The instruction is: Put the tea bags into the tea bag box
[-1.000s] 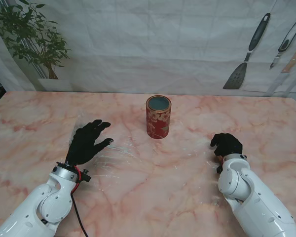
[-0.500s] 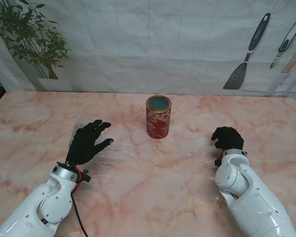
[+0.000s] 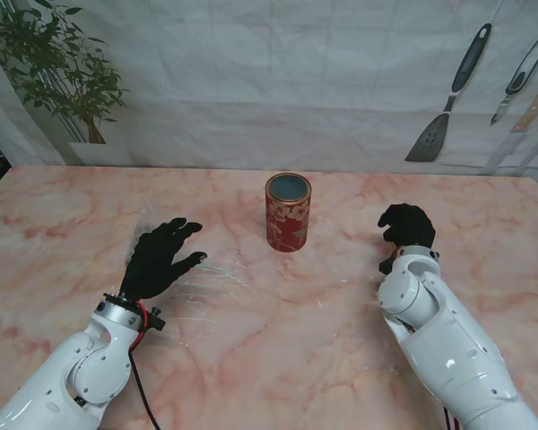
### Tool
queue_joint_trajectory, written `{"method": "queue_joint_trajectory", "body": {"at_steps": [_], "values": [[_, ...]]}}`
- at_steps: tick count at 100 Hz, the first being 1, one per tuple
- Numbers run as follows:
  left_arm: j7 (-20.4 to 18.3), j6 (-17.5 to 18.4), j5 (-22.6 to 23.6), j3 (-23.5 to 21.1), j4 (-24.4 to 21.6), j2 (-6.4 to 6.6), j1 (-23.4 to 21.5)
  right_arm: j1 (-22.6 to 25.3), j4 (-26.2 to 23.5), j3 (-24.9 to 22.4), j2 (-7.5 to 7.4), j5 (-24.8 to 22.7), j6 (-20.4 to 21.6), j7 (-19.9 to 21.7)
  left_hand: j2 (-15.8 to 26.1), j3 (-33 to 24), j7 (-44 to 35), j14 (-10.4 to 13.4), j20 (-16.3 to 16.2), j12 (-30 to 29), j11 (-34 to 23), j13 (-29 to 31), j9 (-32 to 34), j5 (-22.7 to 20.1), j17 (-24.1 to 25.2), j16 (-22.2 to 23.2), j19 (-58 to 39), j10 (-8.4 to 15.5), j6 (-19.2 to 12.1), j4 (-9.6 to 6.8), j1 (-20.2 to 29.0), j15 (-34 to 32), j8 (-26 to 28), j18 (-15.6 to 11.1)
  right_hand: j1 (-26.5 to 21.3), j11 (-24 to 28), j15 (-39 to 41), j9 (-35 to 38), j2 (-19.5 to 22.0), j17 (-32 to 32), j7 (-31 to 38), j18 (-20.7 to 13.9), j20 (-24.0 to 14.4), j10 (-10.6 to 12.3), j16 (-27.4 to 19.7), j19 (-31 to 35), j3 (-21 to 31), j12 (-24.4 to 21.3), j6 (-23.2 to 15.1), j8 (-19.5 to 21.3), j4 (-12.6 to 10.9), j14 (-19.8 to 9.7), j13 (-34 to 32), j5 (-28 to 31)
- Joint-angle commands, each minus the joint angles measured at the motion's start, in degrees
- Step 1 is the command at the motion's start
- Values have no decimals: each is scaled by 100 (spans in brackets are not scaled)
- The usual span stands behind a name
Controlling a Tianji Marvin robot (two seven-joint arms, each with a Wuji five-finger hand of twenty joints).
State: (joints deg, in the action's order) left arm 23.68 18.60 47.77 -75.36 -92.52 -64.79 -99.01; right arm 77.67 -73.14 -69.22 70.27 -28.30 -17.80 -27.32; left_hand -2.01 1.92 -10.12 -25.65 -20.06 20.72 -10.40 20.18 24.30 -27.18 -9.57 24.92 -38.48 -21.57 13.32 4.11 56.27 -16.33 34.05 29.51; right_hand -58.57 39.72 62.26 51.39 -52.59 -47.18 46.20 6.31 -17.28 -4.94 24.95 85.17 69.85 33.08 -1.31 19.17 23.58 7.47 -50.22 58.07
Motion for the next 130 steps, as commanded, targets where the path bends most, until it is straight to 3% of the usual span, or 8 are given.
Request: {"method": "queue_joint_trajectory", "body": {"at_steps": [1,18,49,93,130], "values": [[-113,-19,-16,-7,-55,9,16,-130,49,40,119,156,116,-10,208,96,-11,95,-82,31,7,91,-162,-86,-15,87,-181,78,-54,31,302,4,54,14,-649,190,249,218,185,-248,57,-284,-73,-49,21,412,671,115,42,73,-361,252,-221,162],[-157,-36,-27,0,-61,13,30,-385,351,115,316,730,392,-344,207,98,-23,97,-90,31,6,90,-163,-104,-20,88,-198,77,-51,31,297,2,61,20,-662,186,237,209,186,-237,59,-242,-41,-80,-1,390,661,104,82,96,-344,288,-208,205],[-261,-132,-20,21,-113,29,14,-844,801,204,546,1314,595,-677,211,101,-18,102,-105,35,-3,97,-161,-97,-36,93,-229,85,-46,32,297,-6,64,-1,-681,203,268,190,193,-243,113,-203,-10,-110,-17,424,670,85,168,162,-317,328,-188,303],[-383,-250,-14,37,-187,46,-27,-1390,1178,287,863,2388,1064,-927,208,101,-21,111,-114,35,-5,101,-165,-102,-39,94,-246,90,-46,31,295,-8,70,-16,-683,239,319,149,193,-201,98,-177,18,-134,-46,482,688,56,221,198,-289,354,-155,326],[-444,-283,-25,49,-185,53,1,-1689,1329,525,1015,2845,1335,-926,210,100,-20,108,-116,36,-7,92,-163,-99,-35,92,-250,97,-42,31,293,-4,72,-28,-701,257,359,120,199,-185,38,-170,28,-175,-58,538,678,35,259,204,-277,404,-124,308]]}}
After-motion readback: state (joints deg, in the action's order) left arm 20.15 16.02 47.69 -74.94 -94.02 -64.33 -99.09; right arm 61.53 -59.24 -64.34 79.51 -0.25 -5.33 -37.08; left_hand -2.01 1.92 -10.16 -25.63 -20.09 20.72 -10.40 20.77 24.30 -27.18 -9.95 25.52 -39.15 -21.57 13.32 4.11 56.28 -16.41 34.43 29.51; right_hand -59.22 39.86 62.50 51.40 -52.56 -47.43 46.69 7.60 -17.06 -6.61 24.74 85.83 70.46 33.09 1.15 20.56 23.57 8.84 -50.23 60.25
